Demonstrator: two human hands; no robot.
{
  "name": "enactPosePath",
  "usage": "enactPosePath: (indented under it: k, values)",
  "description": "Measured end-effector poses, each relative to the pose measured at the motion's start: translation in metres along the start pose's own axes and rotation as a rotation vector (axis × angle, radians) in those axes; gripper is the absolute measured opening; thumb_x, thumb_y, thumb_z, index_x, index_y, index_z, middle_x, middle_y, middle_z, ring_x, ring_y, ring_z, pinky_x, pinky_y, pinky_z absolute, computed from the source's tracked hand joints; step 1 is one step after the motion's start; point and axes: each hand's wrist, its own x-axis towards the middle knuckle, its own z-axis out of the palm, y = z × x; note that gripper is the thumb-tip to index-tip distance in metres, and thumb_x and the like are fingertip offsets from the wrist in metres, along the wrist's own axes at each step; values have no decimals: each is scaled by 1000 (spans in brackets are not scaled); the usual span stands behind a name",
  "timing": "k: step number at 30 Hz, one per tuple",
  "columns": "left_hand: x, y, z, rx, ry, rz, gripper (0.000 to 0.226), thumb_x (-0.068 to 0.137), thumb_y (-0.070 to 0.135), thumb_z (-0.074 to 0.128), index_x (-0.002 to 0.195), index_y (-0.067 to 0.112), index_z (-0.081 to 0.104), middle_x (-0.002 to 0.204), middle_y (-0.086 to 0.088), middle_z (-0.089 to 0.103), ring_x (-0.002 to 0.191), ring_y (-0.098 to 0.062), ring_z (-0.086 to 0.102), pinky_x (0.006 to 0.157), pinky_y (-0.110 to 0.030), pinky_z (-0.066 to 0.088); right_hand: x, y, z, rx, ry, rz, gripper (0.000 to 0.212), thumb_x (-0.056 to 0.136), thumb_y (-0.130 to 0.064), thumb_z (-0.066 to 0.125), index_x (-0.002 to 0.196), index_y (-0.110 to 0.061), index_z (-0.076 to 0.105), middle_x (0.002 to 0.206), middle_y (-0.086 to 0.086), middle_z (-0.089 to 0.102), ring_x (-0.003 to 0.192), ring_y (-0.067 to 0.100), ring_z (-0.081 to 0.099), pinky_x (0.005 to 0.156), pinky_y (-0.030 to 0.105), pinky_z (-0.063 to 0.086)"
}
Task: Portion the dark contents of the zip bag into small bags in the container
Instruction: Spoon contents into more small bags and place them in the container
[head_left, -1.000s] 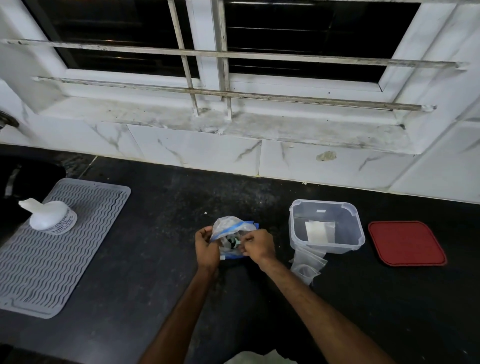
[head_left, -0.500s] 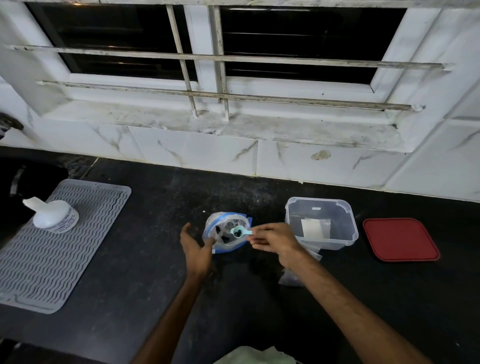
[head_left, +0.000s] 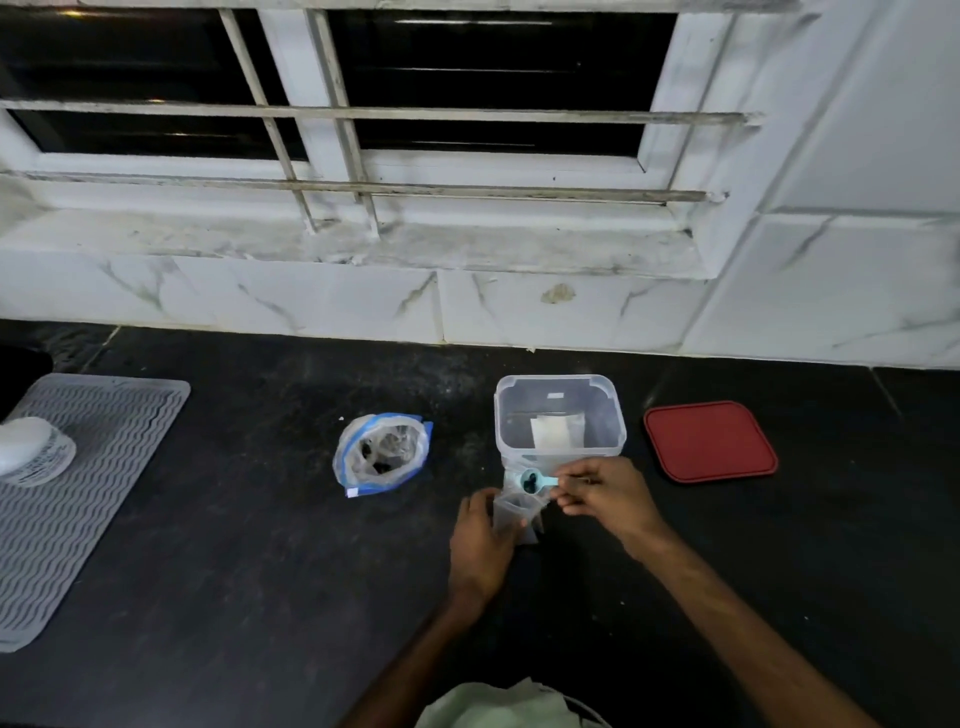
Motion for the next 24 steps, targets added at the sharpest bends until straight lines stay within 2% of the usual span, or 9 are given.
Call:
enactPosePath:
  k: [3,5,8,12,16,20,22,24]
  values:
    - [1,3,3,33,34,32,25,86,18,68,110,16,64,109,3,58,88,0,54,76,-1,35,5,12,4,-264,5,-141,9,86,-4,68,93,-4,74,75,7,74,65,16,70,68,32,61]
    - [1,3,5,41,41,33,25,84,14,70,109,16,65,106,4,58,85,6,53,74,2,35,7,17,12,-442,-9,-288,10,83,-7,71,91,-12,77,80,-2,75,66,7,68,75,28,59]
    - [0,2,10,12,52,19,26,85,15,69,110,19,64,109,4,60,89,4,56,74,0,39,7,25,21,-640,-25,-435,18,83,-9,72,97,-17,78,98,-4,75,86,3,66,86,20,52]
    - [-3,2,11,-11,67,1,30,87,16,68,116,19,63,113,6,59,93,6,55,77,0,39,11,32,24,-721,-51,-498,25,87,-12,64,105,-24,75,105,-7,73,97,6,65,91,26,51]
    - [-6,3,5,-32,57,3,41,81,15,73,119,22,61,116,9,58,97,7,54,81,-1,39,8,29,20,-670,14,-588,23,86,-7,63,102,-19,76,101,-5,74,94,9,67,92,27,51]
    - [-4,1,1,-18,65,28,40,79,14,73,116,25,62,115,9,59,99,9,54,83,-1,38,7,36,24,-618,47,-616,24,82,-1,65,97,-15,77,98,-3,75,92,10,68,91,28,53]
    - [-2,1,-1,-7,67,42,41,78,14,74,116,26,61,115,9,59,100,6,55,86,-4,40,8,36,27,-588,73,-611,24,81,1,66,96,-14,78,97,-3,75,91,10,68,90,29,53]
    - [-1,0,-2,-16,63,50,42,78,15,74,115,28,60,114,10,59,101,3,56,91,-13,45,8,36,29,-601,79,-615,24,82,1,66,97,-14,77,97,-2,75,92,11,68,91,26,52]
